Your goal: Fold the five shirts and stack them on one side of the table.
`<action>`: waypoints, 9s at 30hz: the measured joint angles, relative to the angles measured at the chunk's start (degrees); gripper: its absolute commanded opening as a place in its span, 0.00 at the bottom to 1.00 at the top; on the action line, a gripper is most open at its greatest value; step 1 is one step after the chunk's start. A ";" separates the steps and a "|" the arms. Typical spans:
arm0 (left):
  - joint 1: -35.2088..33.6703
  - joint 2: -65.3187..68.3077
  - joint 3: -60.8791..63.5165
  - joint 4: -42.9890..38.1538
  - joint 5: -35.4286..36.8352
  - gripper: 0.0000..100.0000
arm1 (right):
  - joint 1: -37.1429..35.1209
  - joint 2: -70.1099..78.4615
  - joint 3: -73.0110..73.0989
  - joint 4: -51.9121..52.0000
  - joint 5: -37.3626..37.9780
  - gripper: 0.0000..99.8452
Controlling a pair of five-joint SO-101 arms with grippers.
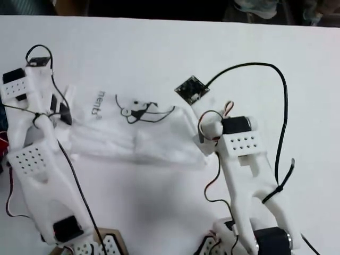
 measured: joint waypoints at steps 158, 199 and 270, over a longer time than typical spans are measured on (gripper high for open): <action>24.35 -10.64 13.98 -12.22 8.00 0.23 | -8.00 37.45 -31.12 -1.14 -7.82 0.02; 24.26 -7.21 13.63 -13.71 8.00 0.23 | -10.99 36.48 -31.38 5.10 -1.41 0.02; 24.26 -7.21 13.63 -13.98 8.00 0.23 | 5.54 35.25 -32.09 6.59 -16.26 0.17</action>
